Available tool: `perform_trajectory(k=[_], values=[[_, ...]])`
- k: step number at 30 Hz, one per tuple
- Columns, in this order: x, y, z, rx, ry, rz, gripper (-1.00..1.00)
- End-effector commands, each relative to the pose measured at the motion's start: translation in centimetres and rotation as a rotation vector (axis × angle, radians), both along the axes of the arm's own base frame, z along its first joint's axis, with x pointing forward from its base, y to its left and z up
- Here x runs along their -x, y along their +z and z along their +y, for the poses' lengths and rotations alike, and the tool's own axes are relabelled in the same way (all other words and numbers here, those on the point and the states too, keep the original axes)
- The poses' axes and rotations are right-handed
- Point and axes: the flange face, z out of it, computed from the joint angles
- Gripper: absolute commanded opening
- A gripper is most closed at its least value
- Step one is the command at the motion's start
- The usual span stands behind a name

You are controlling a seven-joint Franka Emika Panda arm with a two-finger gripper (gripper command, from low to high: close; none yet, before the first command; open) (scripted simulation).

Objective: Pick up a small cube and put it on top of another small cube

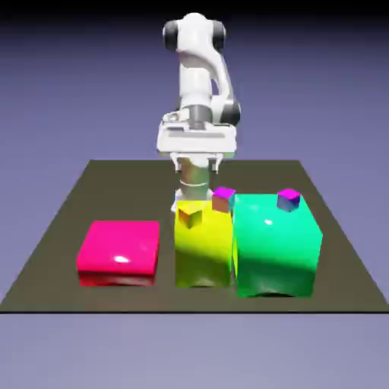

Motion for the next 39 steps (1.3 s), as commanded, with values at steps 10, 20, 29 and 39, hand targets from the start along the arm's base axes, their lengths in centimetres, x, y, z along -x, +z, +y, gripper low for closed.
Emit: perform_trajectory(k=[10,20,29,39], values=[[3.9,-8.3,-18.4,0.086,-0.053,0.54,0.0],[12.0,-22.4,-17.3,-0.453,-0.069,1.11,0.0],[18.6,-29.2,-9.9,-1.0,-0.222,1.494,0.0],[23.2,-31.7,-3.7,-1.579,-0.524,1.662,0.0]])
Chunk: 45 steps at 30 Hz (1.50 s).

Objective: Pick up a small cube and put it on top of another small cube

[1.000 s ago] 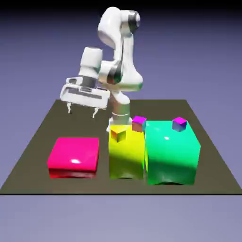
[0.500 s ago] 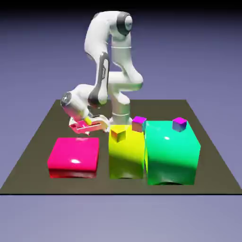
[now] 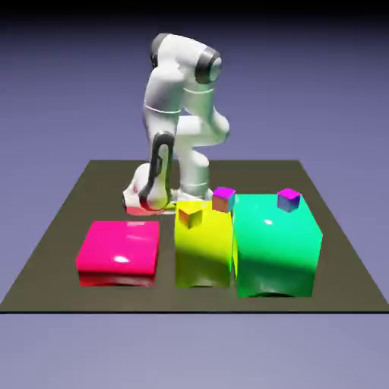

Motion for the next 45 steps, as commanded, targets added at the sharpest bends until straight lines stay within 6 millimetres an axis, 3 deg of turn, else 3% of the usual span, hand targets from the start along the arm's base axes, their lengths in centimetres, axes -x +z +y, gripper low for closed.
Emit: perform_trajectory(k=[1,7,12,15,16,19,28,29,37,45], values=[[0.3,-0.3,0.3,-0.004,-0.046,0.031,0.0],[1.8,-1.8,1.4,-0.001,-0.322,0.191,0.0],[2.8,-3.0,1.2,0.04,-0.549,0.278,0.0],[3.5,-3.7,0.3,0.088,-0.691,0.31,0.0],[4.0,-4.0,-1.1,0.133,-0.772,0.332,0.0],[3.8,-3.8,-2.2,0.167,-0.901,0.318,0.0],[0.7,-7.2,1.4,0.167,-0.9,0.318,0.0],[0.7,-7.2,1.4,0.167,-0.9,0.318,-1.0],[3.8,-3.8,-2.2,0.167,-0.901,0.318,-1.0],[0.9,-2.0,0.2,-0.016,-0.591,0.203,-1.0]])
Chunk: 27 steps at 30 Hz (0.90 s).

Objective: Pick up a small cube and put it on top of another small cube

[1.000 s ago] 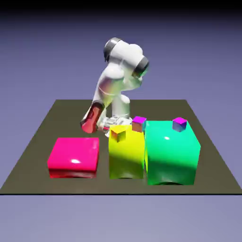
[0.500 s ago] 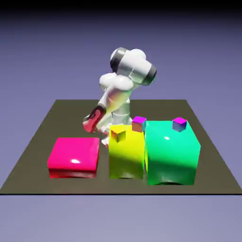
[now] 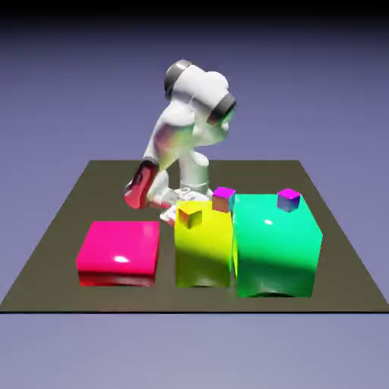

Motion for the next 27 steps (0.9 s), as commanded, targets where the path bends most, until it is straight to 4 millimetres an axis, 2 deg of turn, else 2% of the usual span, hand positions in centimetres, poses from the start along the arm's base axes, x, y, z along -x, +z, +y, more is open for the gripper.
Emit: perform_trajectory(k=[1,7,10,12,16,20,27], values=[[-0.3,0.4,0.2,-0.016,0.044,-0.031,-1.0],[-2.1,2.7,0.5,-0.089,0.304,-0.233,-1.0],[-3.3,4.1,-0.6,-0.072,0.421,-0.407,-1.0],[-4.3,5.3,-1.7,-0.045,0.436,-0.55,-1.0],[-8.0,8.9,-2.6,-0.057,0.438,-0.706,-1.0],[-12.4,13.4,-3.4,-0.053,0.54,-0.725,-1.0],[-16.8,16.9,-3.1,0.006,0.715,-0.539,-1.0]])
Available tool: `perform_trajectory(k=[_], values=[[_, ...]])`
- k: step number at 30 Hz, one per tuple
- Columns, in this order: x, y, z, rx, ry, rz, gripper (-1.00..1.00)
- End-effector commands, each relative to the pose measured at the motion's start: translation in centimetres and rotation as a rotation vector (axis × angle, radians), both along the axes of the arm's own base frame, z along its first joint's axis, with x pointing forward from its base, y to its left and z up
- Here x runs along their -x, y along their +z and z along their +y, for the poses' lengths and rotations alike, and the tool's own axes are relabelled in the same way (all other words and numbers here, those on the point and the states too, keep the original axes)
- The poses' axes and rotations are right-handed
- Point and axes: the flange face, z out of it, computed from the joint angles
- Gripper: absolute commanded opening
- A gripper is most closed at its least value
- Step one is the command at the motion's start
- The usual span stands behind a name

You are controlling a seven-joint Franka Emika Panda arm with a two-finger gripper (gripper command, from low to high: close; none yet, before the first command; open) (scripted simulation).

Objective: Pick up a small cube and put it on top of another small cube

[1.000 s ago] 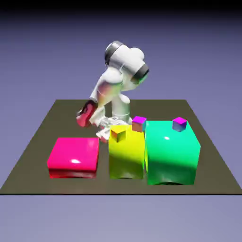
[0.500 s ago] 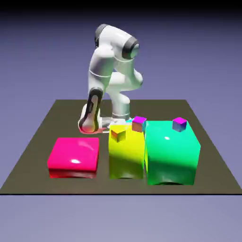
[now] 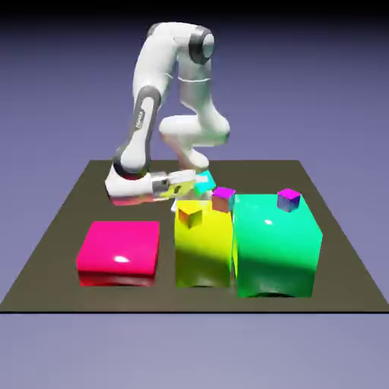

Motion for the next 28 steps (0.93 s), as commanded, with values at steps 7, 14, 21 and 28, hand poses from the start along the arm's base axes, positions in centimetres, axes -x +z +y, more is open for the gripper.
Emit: perform_trajectory(k=[7,14,21,28], values=[[-4.0,4.6,0.9,0.205,0.079,0.121,-1.0],[-7.4,7.4,3.2,0.429,0.11,0.28,-1.0],[-7.9,7.8,3.2,0.442,0.057,0.448,-1.0],[-6.5,5.3,6.4,0.44,0.057,0.447,1.0]])
